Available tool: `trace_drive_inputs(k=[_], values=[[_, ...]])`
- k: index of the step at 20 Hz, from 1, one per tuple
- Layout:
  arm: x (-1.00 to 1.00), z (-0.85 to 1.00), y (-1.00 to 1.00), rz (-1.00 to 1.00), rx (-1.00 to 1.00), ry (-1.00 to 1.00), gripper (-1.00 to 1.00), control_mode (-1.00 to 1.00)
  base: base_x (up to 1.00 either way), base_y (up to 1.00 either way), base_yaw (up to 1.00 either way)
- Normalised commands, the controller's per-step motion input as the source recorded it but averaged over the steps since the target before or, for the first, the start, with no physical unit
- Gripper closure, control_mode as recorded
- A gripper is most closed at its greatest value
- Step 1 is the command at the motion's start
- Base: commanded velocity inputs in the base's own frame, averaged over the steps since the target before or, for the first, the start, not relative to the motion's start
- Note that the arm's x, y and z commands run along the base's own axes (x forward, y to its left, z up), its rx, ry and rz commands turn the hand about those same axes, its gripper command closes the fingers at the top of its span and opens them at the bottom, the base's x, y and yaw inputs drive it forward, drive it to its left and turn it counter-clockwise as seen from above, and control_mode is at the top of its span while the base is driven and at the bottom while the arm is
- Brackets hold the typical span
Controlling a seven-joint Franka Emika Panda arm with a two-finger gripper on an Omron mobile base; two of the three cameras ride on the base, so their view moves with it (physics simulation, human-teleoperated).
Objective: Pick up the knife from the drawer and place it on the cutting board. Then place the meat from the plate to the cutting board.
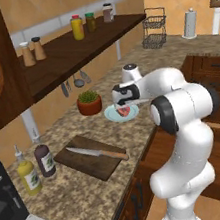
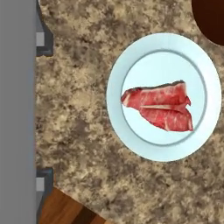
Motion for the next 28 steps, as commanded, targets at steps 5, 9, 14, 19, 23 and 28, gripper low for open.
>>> trace_drive_inputs(k=[5, 9, 14, 19, 23, 28], values=[[0.69, -0.62, 0.01, 0.0, 0.0, 0.12, -1.0, -1.0, 0.0, 0.0, 0.0], [0.46, -0.33, 0.0, 0.0, 0.0, 0.0, -1.0, -1.0, 0.0, 0.0, 0.0], [0.3, -0.42, 0.07, 0.0, -0.01, 0.0, -1.0, -1.0, 0.0, 0.0, 0.0], [0.09, -0.33, 0.03, 0.0, 0.0, -0.01, -1.0, -1.0, 0.0, 0.0, 0.0], [0.18, -0.04, 0.0, 0.0, 0.0, -0.09, -1.0, -1.0, 0.0, 0.0, 0.0], [0.01, -0.18, 0.0, 0.0, -0.04, -0.05, -1.0, -1.0, 0.0, 0.0, 0.0]])
